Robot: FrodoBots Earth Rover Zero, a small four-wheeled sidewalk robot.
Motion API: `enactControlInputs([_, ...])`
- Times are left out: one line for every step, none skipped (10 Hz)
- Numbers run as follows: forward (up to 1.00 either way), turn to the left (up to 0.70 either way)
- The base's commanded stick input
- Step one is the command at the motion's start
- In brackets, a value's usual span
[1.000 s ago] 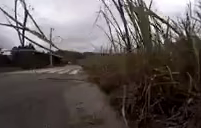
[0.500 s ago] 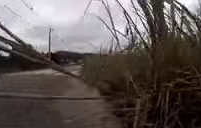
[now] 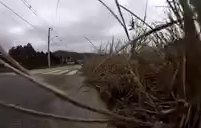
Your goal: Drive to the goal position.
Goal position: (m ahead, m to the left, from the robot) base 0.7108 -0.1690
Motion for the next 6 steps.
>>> enactControlInputs([0.45,0.0])
enactControlInputs([0.45,0.0])
enactControlInputs([0.45,0.0])
enactControlInputs([0.45,0.0])
enactControlInputs([0.45,0.0])
enactControlInputs([0.45,0.0])
